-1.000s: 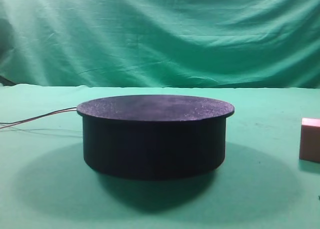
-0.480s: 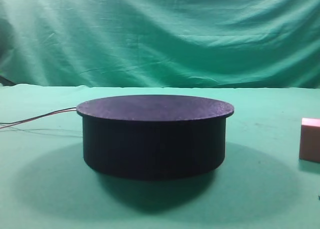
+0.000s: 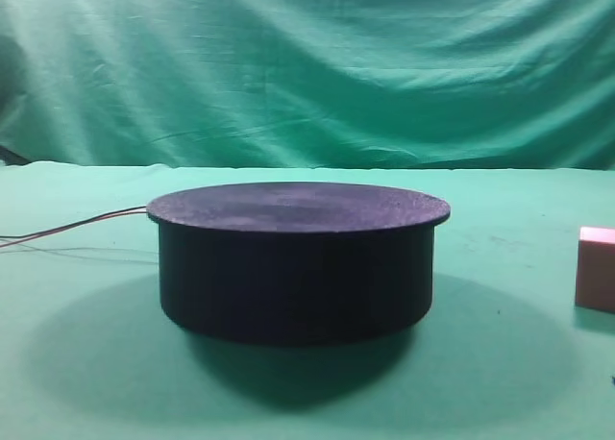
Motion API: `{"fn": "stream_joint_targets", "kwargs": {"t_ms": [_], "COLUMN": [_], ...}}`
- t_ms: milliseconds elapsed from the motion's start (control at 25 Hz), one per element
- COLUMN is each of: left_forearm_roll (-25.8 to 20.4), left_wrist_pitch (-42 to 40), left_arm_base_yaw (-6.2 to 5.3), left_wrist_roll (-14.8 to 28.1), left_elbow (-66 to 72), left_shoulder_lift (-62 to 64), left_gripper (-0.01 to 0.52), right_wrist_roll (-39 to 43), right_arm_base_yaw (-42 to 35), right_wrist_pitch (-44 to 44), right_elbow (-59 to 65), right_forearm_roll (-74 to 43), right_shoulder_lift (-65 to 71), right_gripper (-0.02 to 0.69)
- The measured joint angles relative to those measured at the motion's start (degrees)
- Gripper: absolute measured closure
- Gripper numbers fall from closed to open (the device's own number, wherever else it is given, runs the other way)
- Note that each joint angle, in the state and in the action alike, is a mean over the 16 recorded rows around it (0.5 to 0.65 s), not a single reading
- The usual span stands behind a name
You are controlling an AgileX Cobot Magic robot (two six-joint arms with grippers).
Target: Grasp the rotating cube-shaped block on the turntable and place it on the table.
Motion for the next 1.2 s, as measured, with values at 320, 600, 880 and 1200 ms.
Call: {"fn": "stream_joint_targets", "kwargs": {"t_ms": [320, 600, 880, 1200], "left_forearm_roll": [0.0, 0.0, 0.0, 0.0], "left_wrist_pitch": [0.0, 0.0, 0.0, 0.0], "left_arm_base_yaw": [0.0, 0.0, 0.0, 0.0], "left_wrist_roll": [0.0, 0.0, 0.0, 0.0], "left_elbow": [0.0, 0.0, 0.0, 0.0], "left_shoulder_lift": [0.0, 0.0, 0.0, 0.0], "left_gripper": [0.514, 0.514, 0.514, 0.514], "right_wrist_roll": [0.6, 1.8, 2.7, 2.7], "right_arm_base_yaw": [-8.0, -9.6, -9.6, -9.6], "right_wrist_pitch": [-7.3, -9.2, -9.8, -10.0], "right_elbow": [12.6, 19.1, 21.0, 21.1], "right_forearm_roll": [0.5, 1.4, 1.8, 1.8], "right_shoulder_lift": [-16.1, -23.4, -24.5, -24.5], "right_gripper": [0.665, 0.665, 0.665, 0.665]}}
